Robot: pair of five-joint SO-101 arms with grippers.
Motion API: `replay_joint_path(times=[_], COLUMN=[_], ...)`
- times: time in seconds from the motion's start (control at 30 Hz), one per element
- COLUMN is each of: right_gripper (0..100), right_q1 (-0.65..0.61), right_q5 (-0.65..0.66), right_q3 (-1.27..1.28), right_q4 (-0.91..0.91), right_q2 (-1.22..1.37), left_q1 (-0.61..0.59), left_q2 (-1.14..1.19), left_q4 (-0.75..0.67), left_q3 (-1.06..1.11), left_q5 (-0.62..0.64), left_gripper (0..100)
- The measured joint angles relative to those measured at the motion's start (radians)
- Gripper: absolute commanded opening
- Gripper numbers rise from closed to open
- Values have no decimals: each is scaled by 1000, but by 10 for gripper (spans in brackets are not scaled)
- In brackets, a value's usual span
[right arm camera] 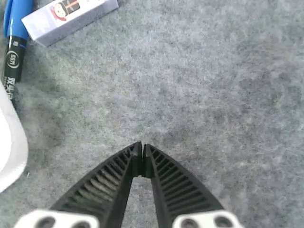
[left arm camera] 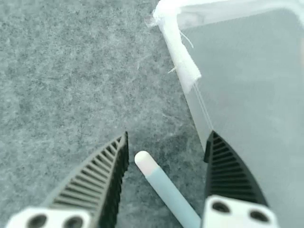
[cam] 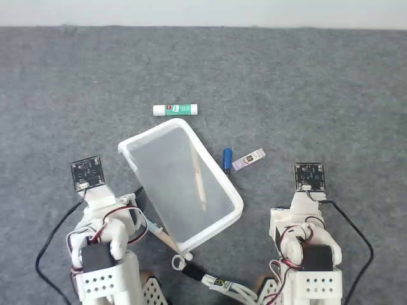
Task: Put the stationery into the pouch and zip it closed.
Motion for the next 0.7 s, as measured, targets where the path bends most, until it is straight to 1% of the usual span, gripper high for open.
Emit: replay_joint_path(times=[0.13, 0.27, 0.43, 0.6, 0.7], right_gripper=[24, 24, 25, 27, 27], right_q1=[0, -5, -49, -120, -129], right_q5=[0, 0, 0, 0, 0], right_q3=[0, 0, 0, 0, 0], right_q4=[0, 0, 0, 0, 0], right_q2=[0, 0, 0, 0, 0], left_q1=[60, 83, 84, 140, 147], left_q2=[0, 0, 0, 0, 0], left_q4=[0, 0, 0, 0, 0], left_q3=[0, 0, 0, -2, -3], left_q5=[0, 0, 0, 0, 0], left_gripper=[247, 247, 247, 247, 249])
